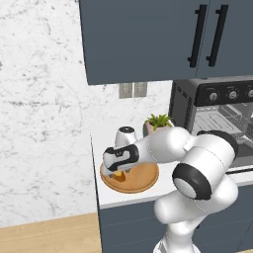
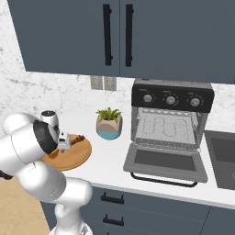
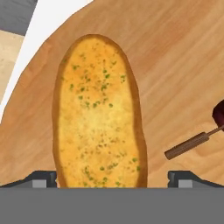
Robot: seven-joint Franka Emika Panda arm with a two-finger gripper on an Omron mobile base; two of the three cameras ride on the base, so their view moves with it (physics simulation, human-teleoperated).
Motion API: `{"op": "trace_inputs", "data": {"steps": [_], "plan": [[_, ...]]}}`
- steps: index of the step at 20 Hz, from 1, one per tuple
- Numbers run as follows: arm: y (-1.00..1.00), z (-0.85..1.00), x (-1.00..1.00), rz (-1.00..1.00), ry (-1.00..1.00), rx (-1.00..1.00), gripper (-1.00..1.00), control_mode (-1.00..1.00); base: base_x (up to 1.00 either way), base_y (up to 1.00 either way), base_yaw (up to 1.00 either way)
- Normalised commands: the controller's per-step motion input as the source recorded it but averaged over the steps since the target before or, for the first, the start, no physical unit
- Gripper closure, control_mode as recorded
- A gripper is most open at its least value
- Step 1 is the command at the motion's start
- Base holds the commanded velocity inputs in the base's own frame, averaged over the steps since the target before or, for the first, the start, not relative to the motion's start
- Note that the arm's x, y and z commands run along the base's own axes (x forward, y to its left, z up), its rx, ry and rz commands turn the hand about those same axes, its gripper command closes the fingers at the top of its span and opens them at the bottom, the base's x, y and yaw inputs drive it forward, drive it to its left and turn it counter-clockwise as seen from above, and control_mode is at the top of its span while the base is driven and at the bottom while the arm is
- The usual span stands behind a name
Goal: Pick up the kebab skewer and baguette bread, and place them inside the toaster oven. Close the toaster oven door and start by setting the timer.
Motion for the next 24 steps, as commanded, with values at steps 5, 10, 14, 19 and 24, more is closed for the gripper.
{"op": "trace_inputs", "data": {"steps": [5, 10, 14, 19, 24], "plan": [[0.10, -0.11, 0.00, 0.00, 0.00, 0.00, 1.00, -1.00, 0.00, 0.00, 0.00], [0.10, -0.50, -0.05, 0.00, 0.00, 0.00, 1.00, -1.00, 0.00, 0.00, 0.00], [-0.01, -0.02, -0.14, 0.00, -0.05, 0.01, 1.00, -1.00, 0.00, 0.00, 0.00], [-0.26, 0.93, -0.60, 0.04, -0.03, 0.12, 1.00, -1.00, 0.00, 0.00, 0.00], [-0.78, 1.00, -0.80, 0.09, -0.03, 0.13, 1.00, -1.00, 0.00, 0.00, 0.00]]}}
